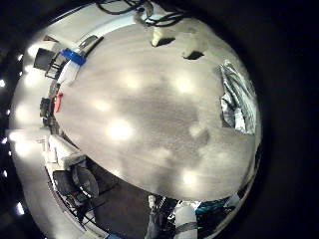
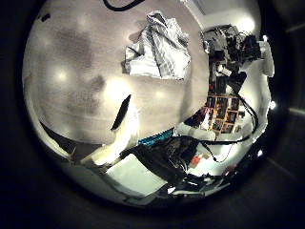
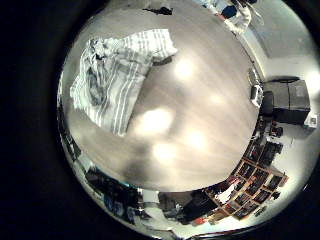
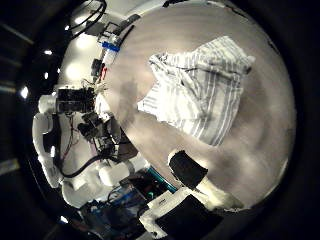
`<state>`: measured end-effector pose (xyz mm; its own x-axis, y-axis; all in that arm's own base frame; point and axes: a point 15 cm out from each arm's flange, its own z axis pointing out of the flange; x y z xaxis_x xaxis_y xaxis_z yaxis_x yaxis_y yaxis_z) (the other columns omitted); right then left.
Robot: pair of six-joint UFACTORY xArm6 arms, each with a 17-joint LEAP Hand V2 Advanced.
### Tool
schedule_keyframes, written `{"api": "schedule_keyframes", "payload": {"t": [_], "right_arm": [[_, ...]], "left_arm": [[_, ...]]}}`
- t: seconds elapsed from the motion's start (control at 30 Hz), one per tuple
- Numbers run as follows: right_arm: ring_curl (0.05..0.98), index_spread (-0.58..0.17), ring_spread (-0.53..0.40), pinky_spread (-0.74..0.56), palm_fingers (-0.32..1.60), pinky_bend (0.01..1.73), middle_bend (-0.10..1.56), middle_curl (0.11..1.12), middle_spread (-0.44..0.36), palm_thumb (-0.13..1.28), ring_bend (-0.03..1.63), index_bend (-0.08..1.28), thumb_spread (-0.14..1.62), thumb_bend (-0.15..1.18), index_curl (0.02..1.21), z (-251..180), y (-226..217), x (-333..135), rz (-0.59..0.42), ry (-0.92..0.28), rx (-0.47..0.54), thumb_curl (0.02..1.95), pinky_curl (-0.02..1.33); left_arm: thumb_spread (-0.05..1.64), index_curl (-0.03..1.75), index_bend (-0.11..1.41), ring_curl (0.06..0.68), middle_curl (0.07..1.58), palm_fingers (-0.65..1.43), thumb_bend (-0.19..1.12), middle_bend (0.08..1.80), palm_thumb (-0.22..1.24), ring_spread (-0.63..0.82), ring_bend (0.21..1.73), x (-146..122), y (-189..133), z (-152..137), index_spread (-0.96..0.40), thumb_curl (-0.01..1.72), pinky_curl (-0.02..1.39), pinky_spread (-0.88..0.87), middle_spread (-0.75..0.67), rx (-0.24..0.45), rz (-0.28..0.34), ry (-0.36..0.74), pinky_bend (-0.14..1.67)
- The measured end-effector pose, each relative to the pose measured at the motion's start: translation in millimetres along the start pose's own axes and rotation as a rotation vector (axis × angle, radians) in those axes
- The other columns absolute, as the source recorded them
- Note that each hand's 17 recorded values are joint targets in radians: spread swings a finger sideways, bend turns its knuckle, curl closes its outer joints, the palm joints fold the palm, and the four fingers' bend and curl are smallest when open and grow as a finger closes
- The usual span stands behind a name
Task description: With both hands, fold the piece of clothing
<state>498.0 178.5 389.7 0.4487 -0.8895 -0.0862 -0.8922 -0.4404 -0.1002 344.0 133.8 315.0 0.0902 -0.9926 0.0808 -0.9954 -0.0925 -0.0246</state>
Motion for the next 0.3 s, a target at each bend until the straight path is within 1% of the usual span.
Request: {"api": "schedule_keyframes", "payload": {"t": [0.1,0.2,0.3], "right_arm": [[0.208,-0.503,0.232,0.44,0.0,0.51,0.19,0.31,0.04,0.56,0.46,0.16,1.07,-0.03,0.3,-25,23,15,0.033,0.002,-0.008,0.47,0.32],[0.209,-0.498,0.232,0.44,0.01,0.5,0.19,0.31,0.031,0.57,0.45,0.16,1.07,-0.02,0.3,-52,46,31,0.067,0.01,-0.001,0.46,0.31],[0.21,-0.496,0.234,0.44,0.02,0.49,0.19,0.31,0.032,0.57,0.43,0.17,1.07,-0.02,0.29,-59,63,41,0.079,0.024,-0.031,0.46,0.31]], "left_arm": [[1.12,0.39,0.18,0.211,0.3,0.14,-0.02,0.18,0.4,0.4,0.63,10,4,-7,0.03,0.31,0.33,0.45,0.29,0.003,-0.009,-0.001,0.37],[1.12,0.39,0.19,0.211,0.3,0.15,-0.02,0.18,0.4,0.4,0.63,27,4,-12,0.03,0.31,0.33,0.45,0.29,-0.006,-0.015,-0.002,0.37],[1.12,0.39,0.18,0.209,0.3,0.15,-0.02,0.18,0.4,0.4,0.63,38,3,-17,0.02,0.31,0.33,0.45,0.28,-0.01,-0.022,-0.014,0.37]]}}
